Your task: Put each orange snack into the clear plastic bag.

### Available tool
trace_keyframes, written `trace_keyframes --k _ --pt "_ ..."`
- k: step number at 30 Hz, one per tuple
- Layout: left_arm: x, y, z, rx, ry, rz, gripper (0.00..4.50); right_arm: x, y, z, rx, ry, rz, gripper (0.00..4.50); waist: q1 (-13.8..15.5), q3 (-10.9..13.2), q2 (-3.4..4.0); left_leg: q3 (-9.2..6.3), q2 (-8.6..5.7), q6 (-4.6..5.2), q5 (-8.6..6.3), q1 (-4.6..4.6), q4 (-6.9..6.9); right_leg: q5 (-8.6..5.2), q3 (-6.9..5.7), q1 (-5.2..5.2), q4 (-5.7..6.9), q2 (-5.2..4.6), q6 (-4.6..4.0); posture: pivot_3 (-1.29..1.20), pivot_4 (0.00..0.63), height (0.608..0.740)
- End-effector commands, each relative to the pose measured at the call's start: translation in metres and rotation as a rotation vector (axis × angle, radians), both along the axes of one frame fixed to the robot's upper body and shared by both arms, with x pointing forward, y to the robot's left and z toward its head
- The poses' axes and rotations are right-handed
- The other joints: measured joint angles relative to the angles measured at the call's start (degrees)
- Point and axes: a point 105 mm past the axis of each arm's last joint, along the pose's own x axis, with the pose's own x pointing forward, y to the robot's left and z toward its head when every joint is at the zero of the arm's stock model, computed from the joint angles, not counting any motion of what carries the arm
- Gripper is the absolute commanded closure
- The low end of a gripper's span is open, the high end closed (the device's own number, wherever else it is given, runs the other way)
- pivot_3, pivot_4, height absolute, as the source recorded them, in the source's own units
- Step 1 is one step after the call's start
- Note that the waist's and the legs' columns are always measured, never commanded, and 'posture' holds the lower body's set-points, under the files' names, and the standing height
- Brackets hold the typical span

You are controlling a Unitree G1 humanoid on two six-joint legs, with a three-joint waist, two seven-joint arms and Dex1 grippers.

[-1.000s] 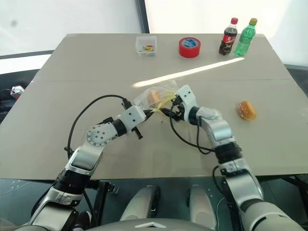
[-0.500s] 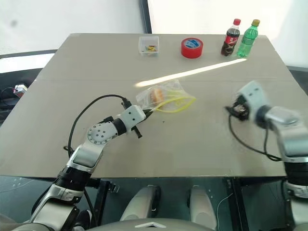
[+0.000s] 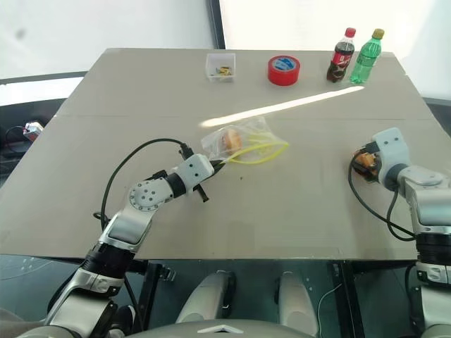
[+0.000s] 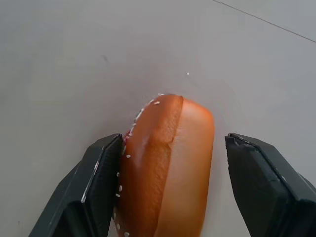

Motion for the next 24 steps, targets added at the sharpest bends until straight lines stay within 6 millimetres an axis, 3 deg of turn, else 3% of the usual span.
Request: trace_keyframes --k 1,4,7,10,12,17,24 --pt "-0.002 0.000 0.010 -0.011 -0.044 -0.005 4.50 0.001 -0.004 0.014 0.017 -0.039 -0.027 2.42 0.0 0.0 0.01 0.00 0.00 0.00 0.00 0.00 0.00 0.00 0.00 0.00 0.00 0.00 0.00 0.00 0.150 0.740" --pt "-0.002 0.001 0.010 -0.011 -0.044 -0.003 4.50 0.002 0.003 0.020 0.032 -0.051 -0.009 3.63 0.0 0.0 0.01 -0.01 0.00 0.00 0.00 0.01 0.00 0.00 -0.01 0.00 0.01 0.01 0.00 0.00 0.150 0.740" --pt "-0.002 0.000 0.010 -0.011 -0.043 -0.006 4.50 0.007 0.021 0.040 0.066 -0.123 0.051 3.63 -0.1 0.0 0.01 -0.02 0.00 0.00 0.00 0.01 0.00 0.00 -0.02 0.00 0.01 0.01 0.00 0.00 0.150 0.740" --pt "-0.002 -0.002 0.010 -0.011 -0.043 -0.011 4.50 0.004 0.062 0.064 0.141 -0.198 0.246 3.63 -0.3 0.0 0.02 -0.01 0.02 0.00 0.00 0.02 0.00 0.00 -0.01 -0.01 0.02 0.02 0.00 0.00 0.150 0.740" --pt "-0.002 -0.003 0.010 -0.012 -0.042 -0.014 4.50 -0.006 0.094 0.069 0.212 -0.192 0.390 3.63 -0.3 0.0 0.02 -0.05 0.02 0.00 0.00 0.02 0.00 0.00 -0.05 -0.01 0.02 0.03 0.00 0.00 0.150 0.740" --pt "-0.001 -0.006 0.010 -0.015 -0.043 -0.022 4.50 -0.033 0.155 0.062 0.313 -0.113 0.656 3.63 0.0 0.0 0.01 -0.11 0.01 0.00 0.00 -0.02 0.00 0.00 -0.10 0.01 0.00 0.01 0.00 0.00 0.150 0.740" --pt "-0.002 -0.008 0.012 -0.025 -0.048 -0.026 4.50 -0.024 0.188 0.035 0.335 -0.033 0.708 3.63 -0.1 0.0 0.01 -0.13 0.00 0.00 0.00 0.01 0.01 0.00 -0.11 0.02 0.01 0.02 0.00 0.00 0.150 0.740"
